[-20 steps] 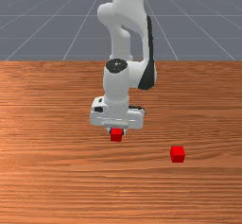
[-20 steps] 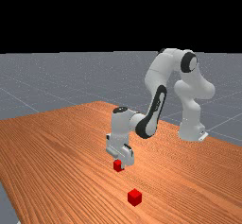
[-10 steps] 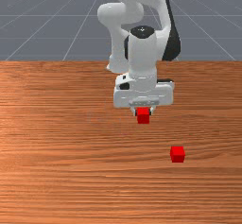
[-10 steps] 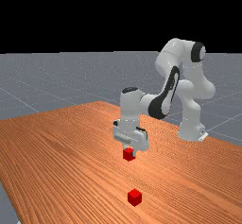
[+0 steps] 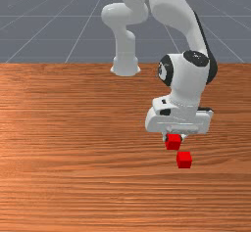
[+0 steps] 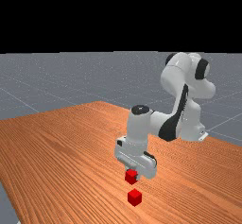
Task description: Stack all the cube
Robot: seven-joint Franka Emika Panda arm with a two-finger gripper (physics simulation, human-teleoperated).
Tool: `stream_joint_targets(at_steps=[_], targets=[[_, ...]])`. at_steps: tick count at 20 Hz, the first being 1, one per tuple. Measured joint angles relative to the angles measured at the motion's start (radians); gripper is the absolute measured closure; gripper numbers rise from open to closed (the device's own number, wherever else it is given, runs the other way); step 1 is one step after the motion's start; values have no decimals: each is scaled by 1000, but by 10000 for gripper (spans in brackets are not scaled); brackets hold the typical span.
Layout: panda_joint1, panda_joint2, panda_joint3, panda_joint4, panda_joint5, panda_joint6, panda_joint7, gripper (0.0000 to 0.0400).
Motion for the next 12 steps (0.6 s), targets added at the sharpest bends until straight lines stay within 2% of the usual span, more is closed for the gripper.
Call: stream_joint_targets(at_steps=[4, 8, 12], targets=[[36, -31, 20, 19, -3, 1, 4, 210], [24, 39, 23, 143, 1, -25, 3, 210], [18, 87, 23, 158, -4, -28, -2, 210]])
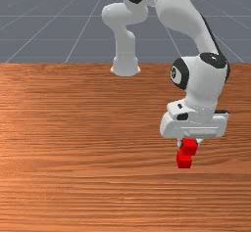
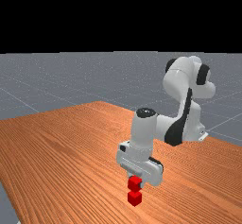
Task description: Stack all the cube
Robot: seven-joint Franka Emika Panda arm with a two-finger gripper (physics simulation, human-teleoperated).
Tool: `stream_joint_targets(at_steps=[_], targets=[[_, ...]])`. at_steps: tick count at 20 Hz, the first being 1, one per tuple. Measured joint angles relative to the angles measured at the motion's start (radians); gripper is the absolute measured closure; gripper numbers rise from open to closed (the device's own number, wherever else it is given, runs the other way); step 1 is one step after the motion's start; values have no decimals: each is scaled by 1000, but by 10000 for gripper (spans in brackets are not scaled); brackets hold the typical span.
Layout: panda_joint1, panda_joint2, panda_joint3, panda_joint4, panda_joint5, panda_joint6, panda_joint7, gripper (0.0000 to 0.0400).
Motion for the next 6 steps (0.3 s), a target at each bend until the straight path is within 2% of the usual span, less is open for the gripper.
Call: stream_joint_targets(at_steps=[5, 6], targets=[[3, 22, 4, 3, -2, -5, -2, 210], [3, 22, 3, 3, -3, -8, -2, 128]])
